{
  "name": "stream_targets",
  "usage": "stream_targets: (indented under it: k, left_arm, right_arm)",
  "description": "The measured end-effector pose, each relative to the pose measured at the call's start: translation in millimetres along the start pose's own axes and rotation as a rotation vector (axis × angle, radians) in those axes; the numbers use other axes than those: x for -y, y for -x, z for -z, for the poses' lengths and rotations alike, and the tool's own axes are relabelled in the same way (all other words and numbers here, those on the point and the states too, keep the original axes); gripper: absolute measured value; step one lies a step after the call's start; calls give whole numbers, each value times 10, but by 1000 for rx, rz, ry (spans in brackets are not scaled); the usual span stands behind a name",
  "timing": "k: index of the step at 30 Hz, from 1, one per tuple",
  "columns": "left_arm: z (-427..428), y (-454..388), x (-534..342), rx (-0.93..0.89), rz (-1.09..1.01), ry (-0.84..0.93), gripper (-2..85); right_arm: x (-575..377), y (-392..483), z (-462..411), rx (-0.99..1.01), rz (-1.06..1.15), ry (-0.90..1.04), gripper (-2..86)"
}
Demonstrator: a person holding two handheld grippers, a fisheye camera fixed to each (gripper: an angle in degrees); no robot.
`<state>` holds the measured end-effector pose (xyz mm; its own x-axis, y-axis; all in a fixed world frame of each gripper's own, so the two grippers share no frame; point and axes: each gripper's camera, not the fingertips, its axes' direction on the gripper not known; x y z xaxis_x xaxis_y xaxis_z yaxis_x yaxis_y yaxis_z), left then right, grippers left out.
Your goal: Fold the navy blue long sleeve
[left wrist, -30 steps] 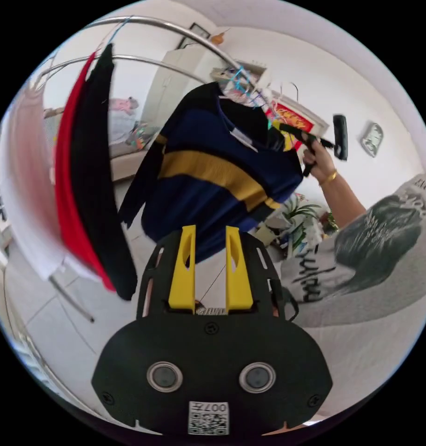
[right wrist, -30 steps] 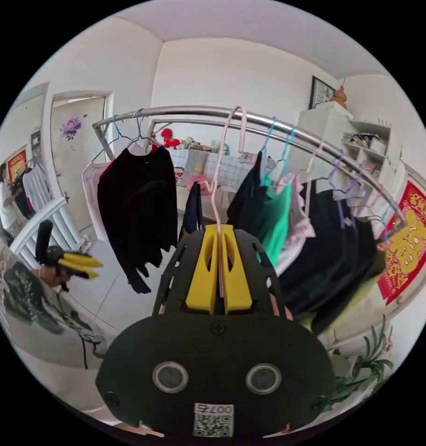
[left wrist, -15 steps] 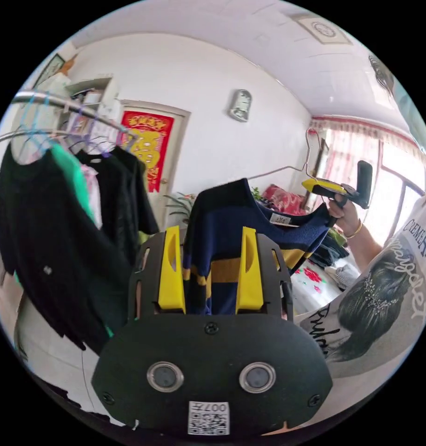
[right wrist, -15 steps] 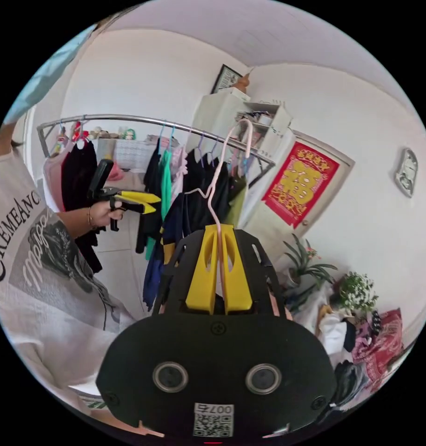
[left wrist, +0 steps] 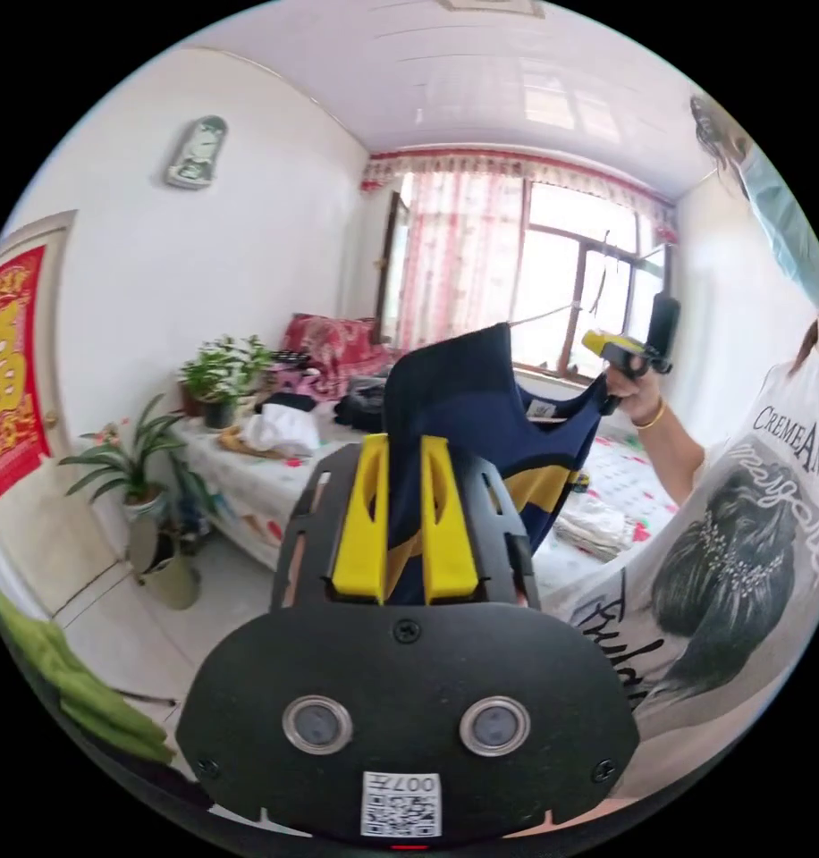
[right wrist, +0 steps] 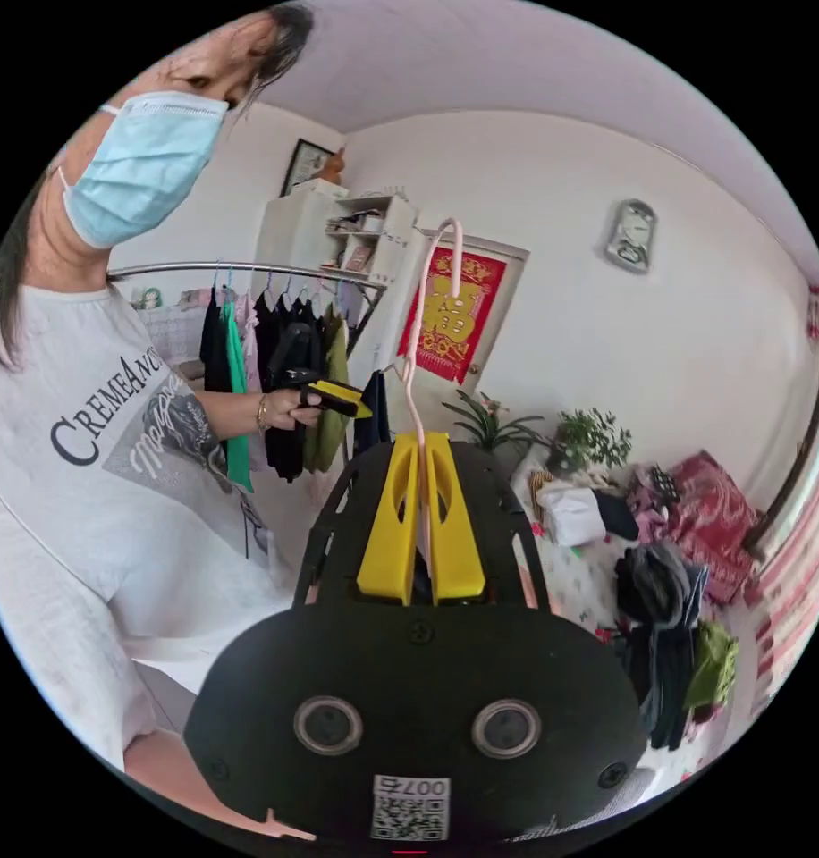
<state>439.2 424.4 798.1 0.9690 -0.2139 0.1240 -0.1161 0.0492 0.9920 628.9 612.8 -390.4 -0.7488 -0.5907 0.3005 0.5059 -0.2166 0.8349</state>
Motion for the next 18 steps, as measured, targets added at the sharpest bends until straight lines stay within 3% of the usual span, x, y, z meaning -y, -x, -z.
stream_targets:
  k: [2,7,10,12,18]
  left_arm:
    - [-369,-135,448,-158,-8,21,-4]
    - [-914,-432,1179,-310,-1,105,-9]
    - [-1076,-487,1530,-312,84,116,-9]
    - [-1096,-412,1702,-290,173,101,-9]
    - [-1147,-43,2258,-322,474,51,-10]
  right_arm:
    - [-212,-262,274,-79,-77,16,-2]
    - [-743,-867,737,-258,-250,83,1]
    - [-1005,-1206,852,-221,-285,141,0]
    - [-1252,-1436,1048,-307,-322,177,-2]
    - [-1910,-1911,1916,-288,-512,40,-3]
